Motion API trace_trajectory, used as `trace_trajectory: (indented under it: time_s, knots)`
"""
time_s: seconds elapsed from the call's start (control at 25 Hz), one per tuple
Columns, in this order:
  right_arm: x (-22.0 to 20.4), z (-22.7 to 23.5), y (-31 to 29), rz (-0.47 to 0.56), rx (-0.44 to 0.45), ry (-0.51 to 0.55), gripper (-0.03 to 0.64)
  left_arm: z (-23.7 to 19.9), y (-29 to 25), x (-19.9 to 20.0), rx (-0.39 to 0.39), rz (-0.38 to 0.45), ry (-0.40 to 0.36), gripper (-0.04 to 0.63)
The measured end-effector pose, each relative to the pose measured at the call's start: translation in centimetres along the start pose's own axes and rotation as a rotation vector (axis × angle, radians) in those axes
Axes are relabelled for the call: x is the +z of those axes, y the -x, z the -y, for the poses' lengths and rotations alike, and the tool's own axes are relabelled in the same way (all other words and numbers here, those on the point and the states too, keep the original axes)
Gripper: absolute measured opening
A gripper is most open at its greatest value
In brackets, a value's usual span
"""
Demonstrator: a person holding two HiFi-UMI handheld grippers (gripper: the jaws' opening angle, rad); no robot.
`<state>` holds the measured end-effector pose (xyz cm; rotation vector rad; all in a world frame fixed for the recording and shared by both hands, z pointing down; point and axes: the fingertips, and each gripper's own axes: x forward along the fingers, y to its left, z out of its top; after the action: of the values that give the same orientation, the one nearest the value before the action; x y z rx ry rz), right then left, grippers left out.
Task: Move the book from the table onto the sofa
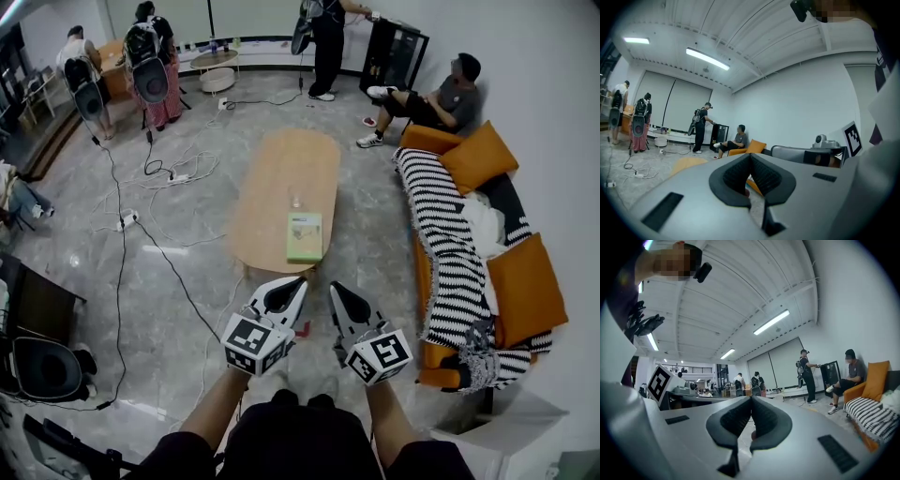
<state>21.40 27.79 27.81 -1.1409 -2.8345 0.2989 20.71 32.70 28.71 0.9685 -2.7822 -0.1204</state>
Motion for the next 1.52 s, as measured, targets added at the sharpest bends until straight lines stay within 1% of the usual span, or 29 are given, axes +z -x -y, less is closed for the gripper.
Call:
trace_trajectory:
  time_s: [0.28,0.64,0.8,1.04,1.24,1.52]
  knots:
    - [-0.8,-1.4,-1.4,-0.003,-0.035,-0.001,0.023,-1.9,1.6,-0.2,-0.022,0.002,0.008,0.014]
    - [-1.5,-0.5,-3.0,-0.018,-0.063,0.001,0.023,-4.1,0.9,-0.8,-0.038,-0.014,0.029,0.014]
    - [-1.9,1.3,-4.2,-0.029,-0.067,-0.015,0.023,-5.1,-0.7,-1.2,-0.035,-0.028,0.030,0.014]
    - [-2.3,4.6,-7.3,-0.049,-0.055,-0.036,0.023,-7.9,-4.0,-1.3,-0.016,-0.049,0.047,0.014]
    - [-2.4,8.5,-10.0,-0.062,-0.034,-0.050,0.023,-10.0,-8.1,-1.2,0.007,-0.064,0.053,0.014]
    - [-1.6,13.7,-12.7,-0.061,-0.016,-0.077,0.023,-11.6,-13.4,-0.5,0.030,-0.082,0.055,0.014]
